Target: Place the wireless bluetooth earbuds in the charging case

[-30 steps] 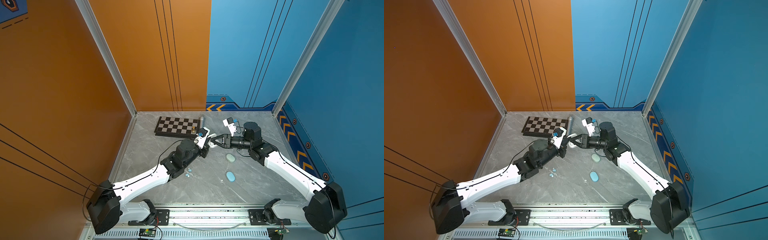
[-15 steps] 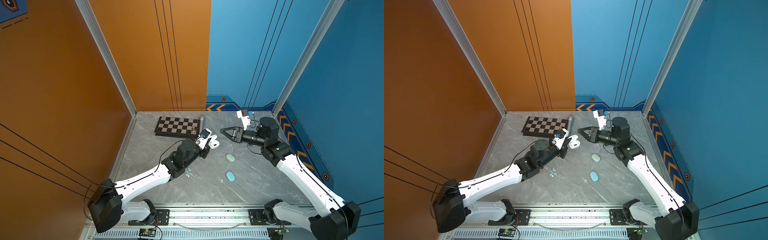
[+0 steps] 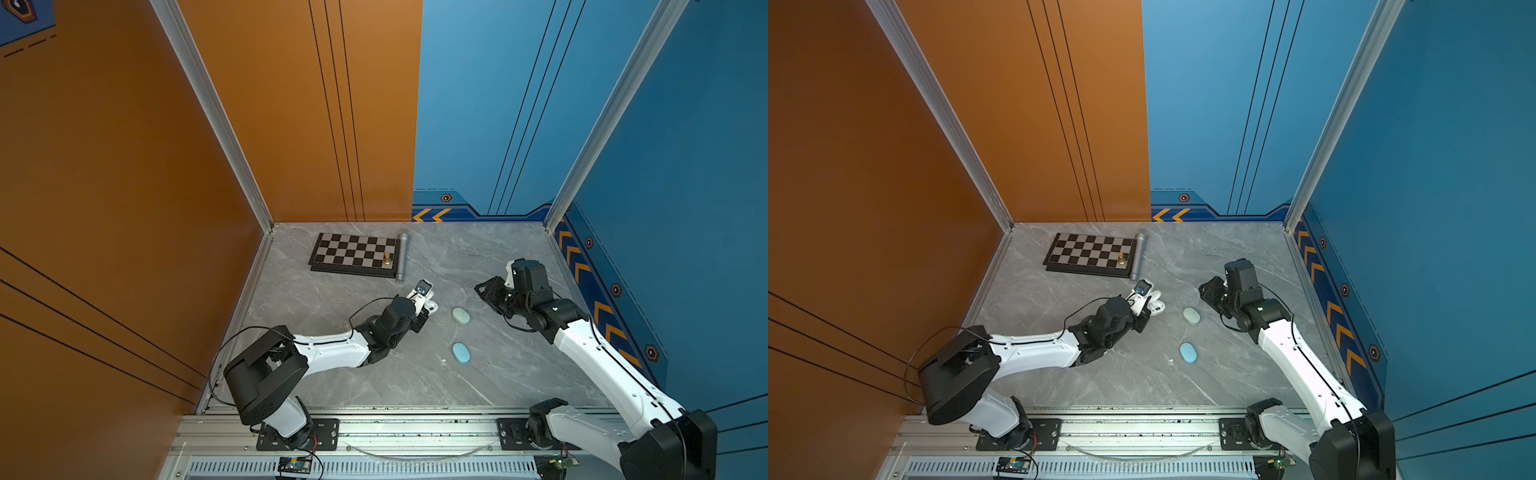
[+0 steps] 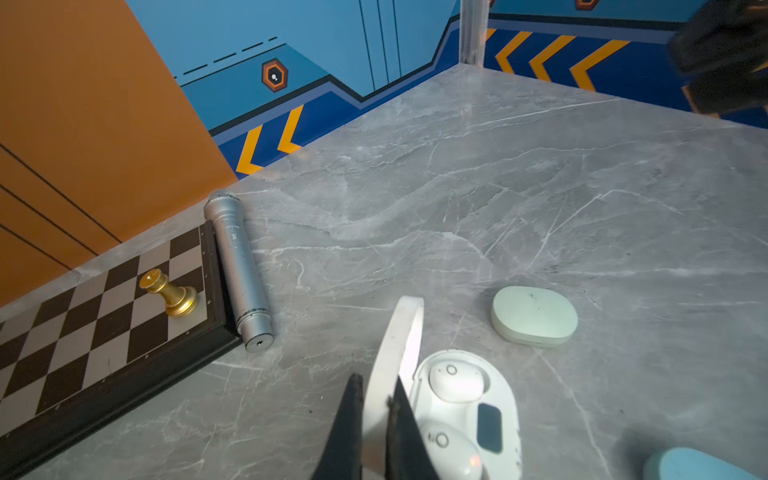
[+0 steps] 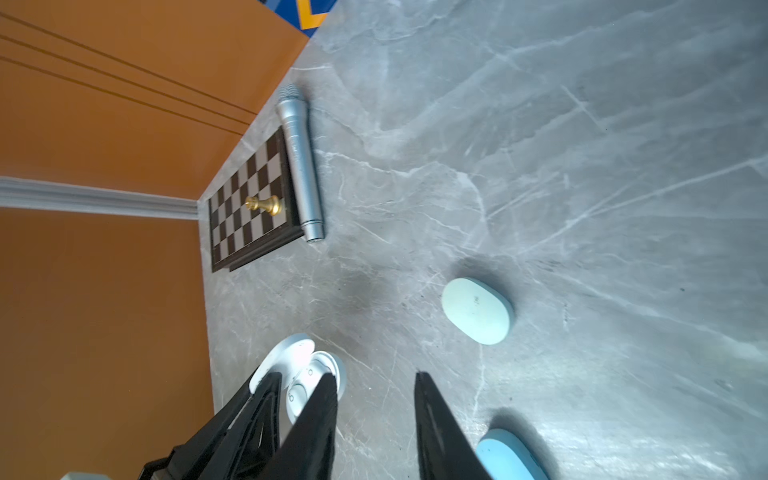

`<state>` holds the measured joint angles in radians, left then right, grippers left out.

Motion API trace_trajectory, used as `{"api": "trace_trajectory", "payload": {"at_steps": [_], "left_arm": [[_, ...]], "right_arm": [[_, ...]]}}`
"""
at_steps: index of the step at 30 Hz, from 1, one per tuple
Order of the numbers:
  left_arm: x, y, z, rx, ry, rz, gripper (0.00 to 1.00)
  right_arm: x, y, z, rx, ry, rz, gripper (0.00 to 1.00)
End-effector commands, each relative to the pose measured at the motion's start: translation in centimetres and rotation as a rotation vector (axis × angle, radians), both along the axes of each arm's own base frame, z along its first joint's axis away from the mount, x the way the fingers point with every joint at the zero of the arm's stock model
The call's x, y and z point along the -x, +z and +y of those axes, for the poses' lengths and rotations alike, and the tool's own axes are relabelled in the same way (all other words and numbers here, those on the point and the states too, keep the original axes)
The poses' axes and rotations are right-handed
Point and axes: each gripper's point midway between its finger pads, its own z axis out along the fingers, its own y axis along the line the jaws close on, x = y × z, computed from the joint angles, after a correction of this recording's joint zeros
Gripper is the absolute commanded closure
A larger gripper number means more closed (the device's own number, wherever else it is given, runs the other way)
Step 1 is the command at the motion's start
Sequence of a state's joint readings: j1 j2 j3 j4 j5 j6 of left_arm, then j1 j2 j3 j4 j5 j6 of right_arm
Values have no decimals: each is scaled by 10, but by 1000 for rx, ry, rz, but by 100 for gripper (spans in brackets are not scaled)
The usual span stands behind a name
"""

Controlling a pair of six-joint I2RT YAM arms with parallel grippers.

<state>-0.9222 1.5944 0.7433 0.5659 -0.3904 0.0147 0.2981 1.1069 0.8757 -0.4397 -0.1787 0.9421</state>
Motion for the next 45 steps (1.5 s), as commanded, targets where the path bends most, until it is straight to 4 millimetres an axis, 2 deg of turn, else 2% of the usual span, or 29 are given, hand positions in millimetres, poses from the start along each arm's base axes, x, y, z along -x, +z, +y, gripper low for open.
{"api": "trace_trajectory", "payload": {"at_steps": [1, 9, 24, 37, 41, 45], "left_arm": [[-11, 1, 11, 67, 150, -37, 100], [-18, -33, 10, 61, 232, 1, 100], [-14, -67, 1, 74, 215, 88, 99], [-13, -77, -12, 81, 176, 120, 94], [-11, -76, -14, 90, 157, 129, 86], [-9, -69, -14, 105, 137, 131, 73]], "right_arm": [[4, -20, -18, 28, -114, 78, 65], [0, -29, -15, 26, -110, 113, 66], [-6, -29, -14, 8, -103, 122, 66], [-14, -22, -11, 6, -74, 110, 65], [-16, -18, -11, 10, -53, 98, 63], [-16, -14, -6, 15, 6, 78, 58]]}}
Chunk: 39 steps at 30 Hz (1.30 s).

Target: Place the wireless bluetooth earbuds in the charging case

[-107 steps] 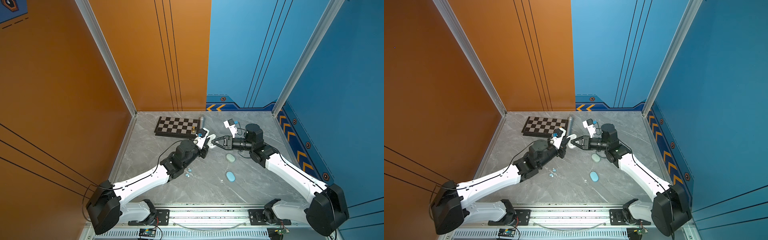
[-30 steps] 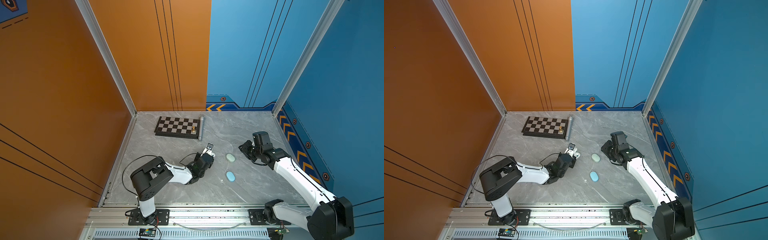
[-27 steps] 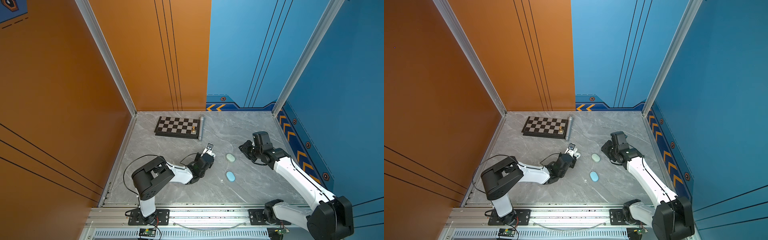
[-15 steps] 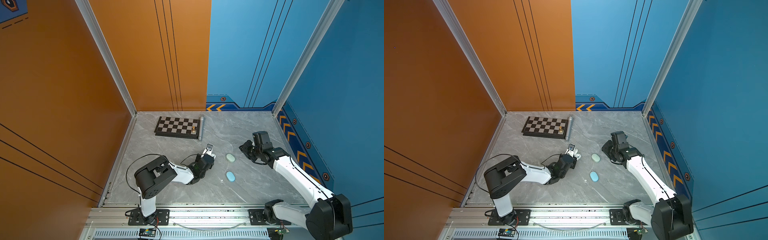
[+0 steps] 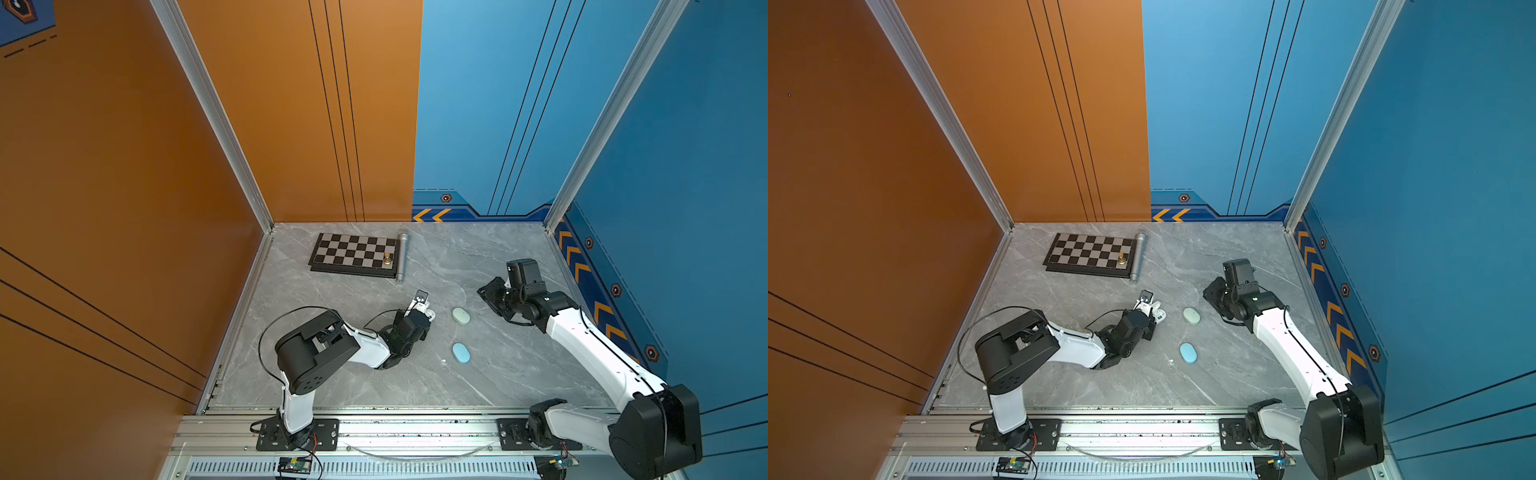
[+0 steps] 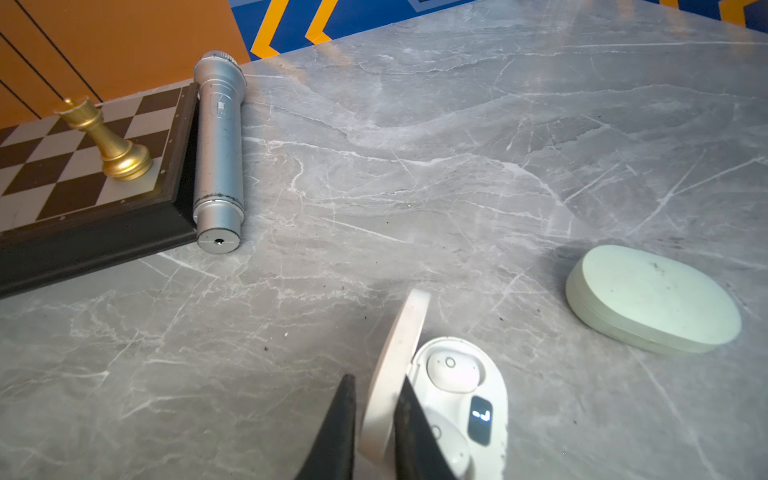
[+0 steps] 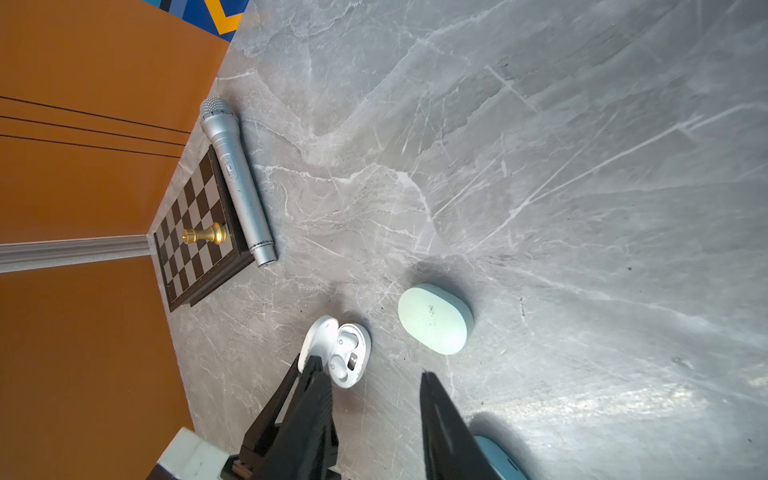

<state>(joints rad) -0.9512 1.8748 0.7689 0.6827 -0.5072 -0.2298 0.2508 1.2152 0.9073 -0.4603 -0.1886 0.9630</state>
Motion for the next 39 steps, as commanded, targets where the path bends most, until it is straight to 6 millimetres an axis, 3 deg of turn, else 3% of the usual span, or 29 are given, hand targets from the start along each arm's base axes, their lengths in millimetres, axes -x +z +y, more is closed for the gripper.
{"api": "trace_trajectory", "payload": {"at_steps": [1, 6, 12, 16, 19, 20, 21, 25, 31, 39], "left_arm": [[2, 18, -9, 50, -37, -13, 71], [6, 34, -5, 68, -55, -32, 65], [27, 97, 16, 102, -107, -92, 51], [53, 133, 47, 92, -129, -32, 44], [77, 142, 72, 117, -135, 73, 27], [87, 142, 79, 134, -147, 105, 18], [93, 143, 84, 150, -153, 119, 1], [111, 146, 109, 243, -112, 136, 2], [113, 144, 133, 298, -23, 102, 2], [111, 145, 131, 285, -23, 107, 2]], "right_arm": [[-3, 12, 5, 12, 78, -32, 55], [-4, 16, 7, 41, 129, -59, 49], [-13, 8, 26, 111, 268, -39, 44], [-26, 1, 46, 223, 404, -29, 41], [-35, -9, 64, 288, 503, -19, 40], [-39, -15, 72, 312, 548, -11, 40], [-40, -22, 77, 334, 582, 4, 40], [-46, -40, 104, 401, 713, 30, 40], [-49, -71, 131, 508, 848, 71, 40], [-33, -104, 130, 600, 913, 155, 42]]}}
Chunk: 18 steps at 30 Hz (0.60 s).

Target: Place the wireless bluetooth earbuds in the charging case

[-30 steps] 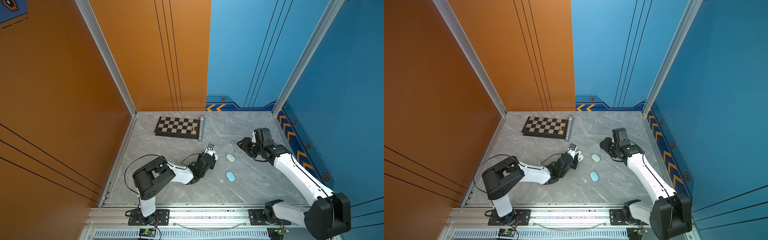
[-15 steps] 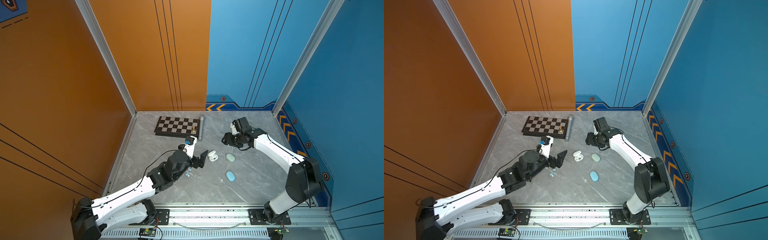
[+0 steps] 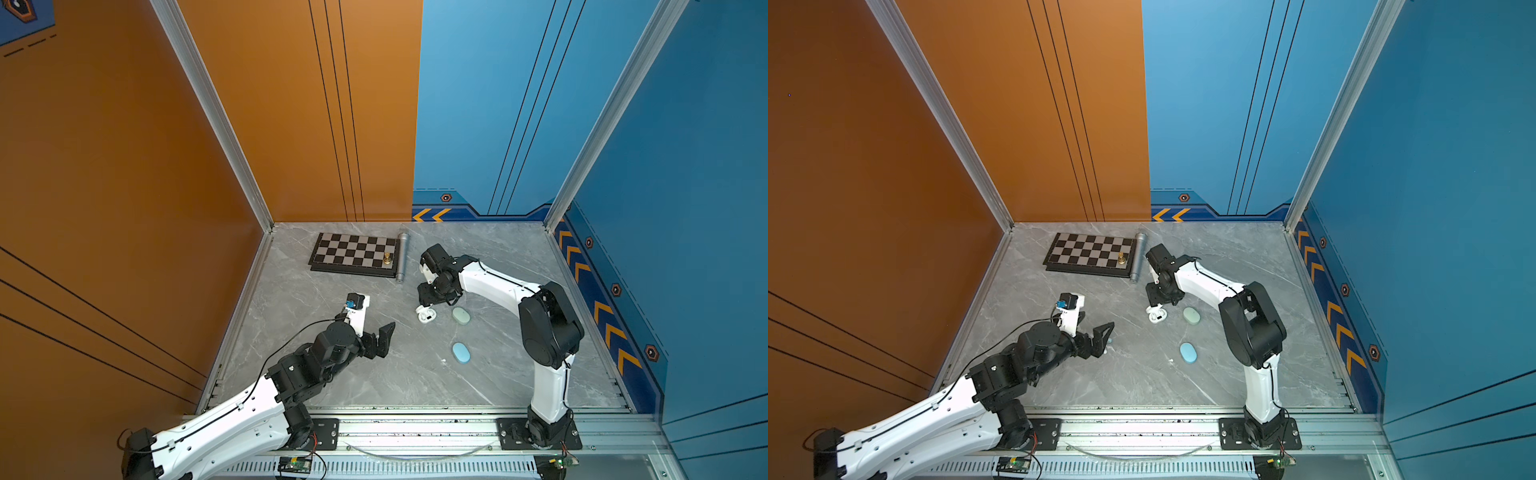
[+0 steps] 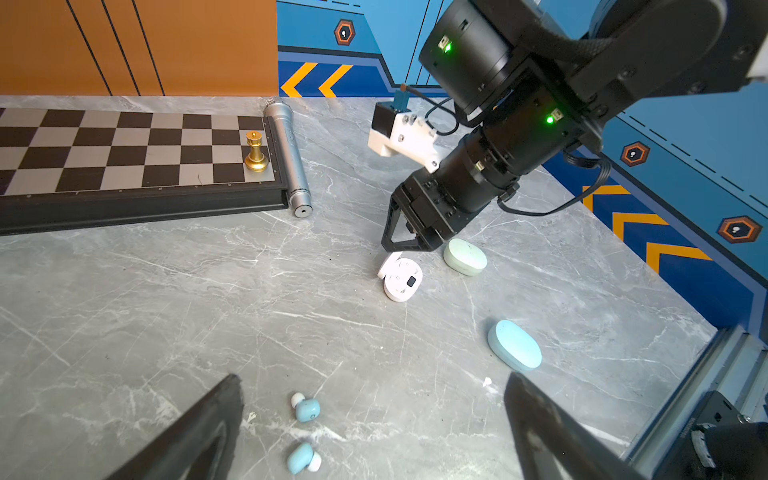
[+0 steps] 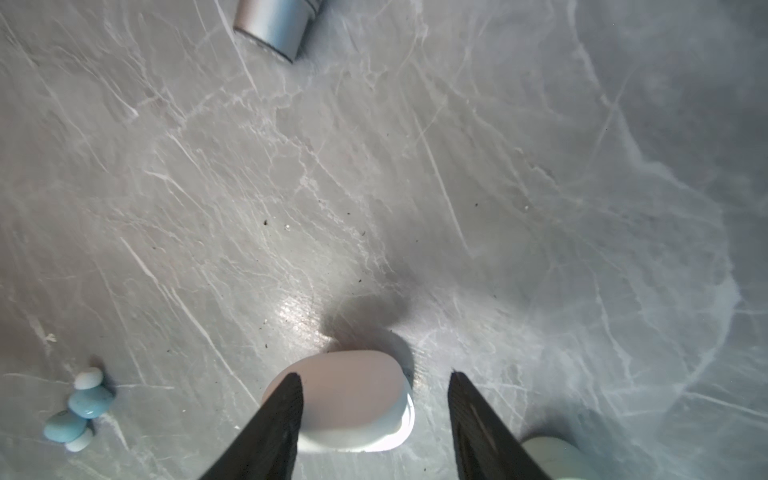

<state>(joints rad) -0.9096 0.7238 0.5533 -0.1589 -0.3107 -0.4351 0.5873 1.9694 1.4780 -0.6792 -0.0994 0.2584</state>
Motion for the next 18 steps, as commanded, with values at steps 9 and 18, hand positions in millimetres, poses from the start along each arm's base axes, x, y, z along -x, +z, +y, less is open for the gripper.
{"api": "trace_trajectory", "payload": {"at_steps": [9, 18], "left_arm": [[-4, -1, 7, -9, 42, 7, 2], [-3, -2, 6, -2, 34, 12, 2]], "right_arm": [[35, 2, -27, 96, 39, 2, 43], [87, 40, -54, 34, -5, -17, 43]]}}
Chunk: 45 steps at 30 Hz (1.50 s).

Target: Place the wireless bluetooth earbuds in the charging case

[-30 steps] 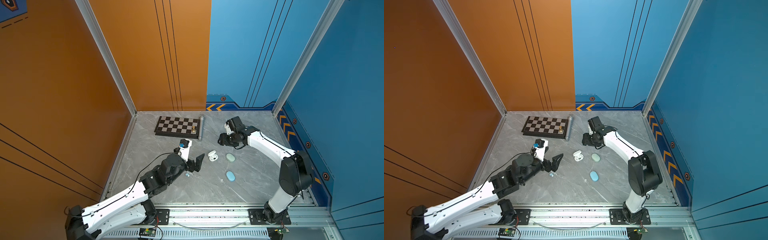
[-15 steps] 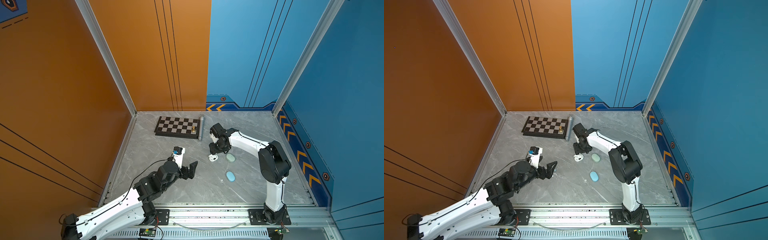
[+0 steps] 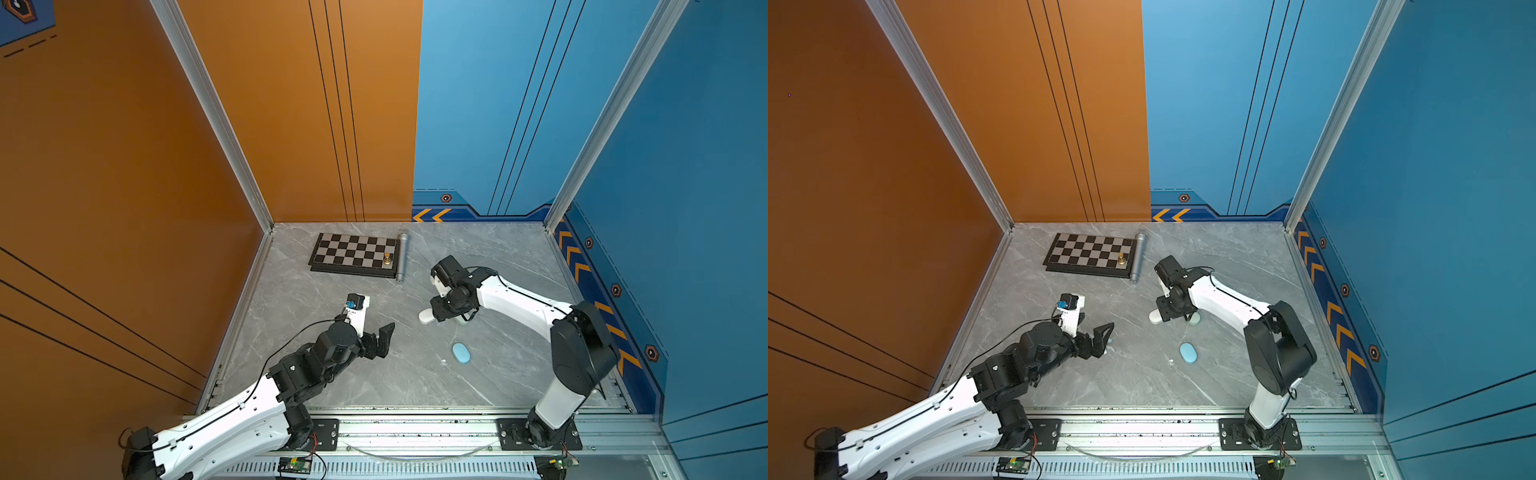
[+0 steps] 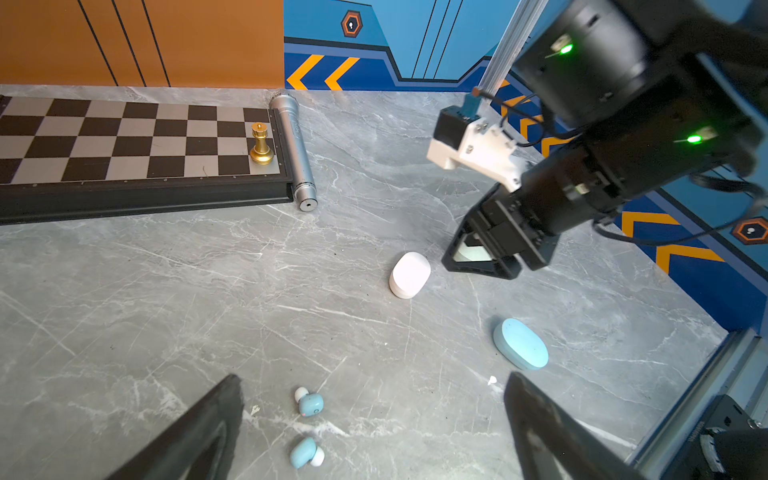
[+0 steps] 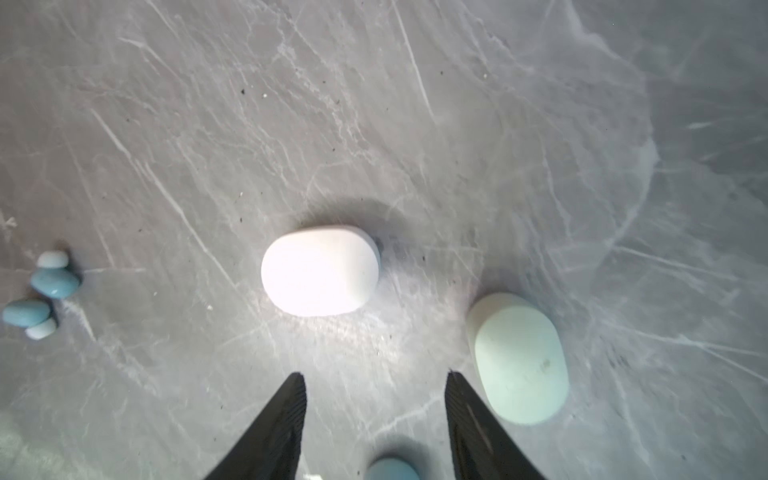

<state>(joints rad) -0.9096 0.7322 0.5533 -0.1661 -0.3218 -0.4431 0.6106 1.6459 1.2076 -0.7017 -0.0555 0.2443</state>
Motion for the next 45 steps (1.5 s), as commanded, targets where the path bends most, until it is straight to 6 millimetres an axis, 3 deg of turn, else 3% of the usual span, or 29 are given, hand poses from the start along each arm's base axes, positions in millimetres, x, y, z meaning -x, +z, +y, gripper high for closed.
{"api": "trace_trajectory", "payload": {"at_steps": [1, 4, 7, 20, 32, 45], "left_arm": [[-2, 0, 3, 5, 13, 5, 2], [-3, 0, 0, 7, 1, 12, 2], [-3, -2, -7, 1, -33, 27, 2], [-5, -4, -11, 6, -57, 46, 2], [-6, -3, -11, 16, -53, 51, 2], [-5, -1, -11, 28, -58, 44, 2]], "right_arm": [[37, 4, -22, 21, -38, 44, 43], [64, -4, -38, 34, -55, 69, 41], [78, -12, -48, 43, -62, 85, 40], [99, -58, -56, 102, -42, 193, 39], [108, -66, -52, 122, 4, 199, 40], [106, -70, -48, 128, 37, 190, 61]]}}
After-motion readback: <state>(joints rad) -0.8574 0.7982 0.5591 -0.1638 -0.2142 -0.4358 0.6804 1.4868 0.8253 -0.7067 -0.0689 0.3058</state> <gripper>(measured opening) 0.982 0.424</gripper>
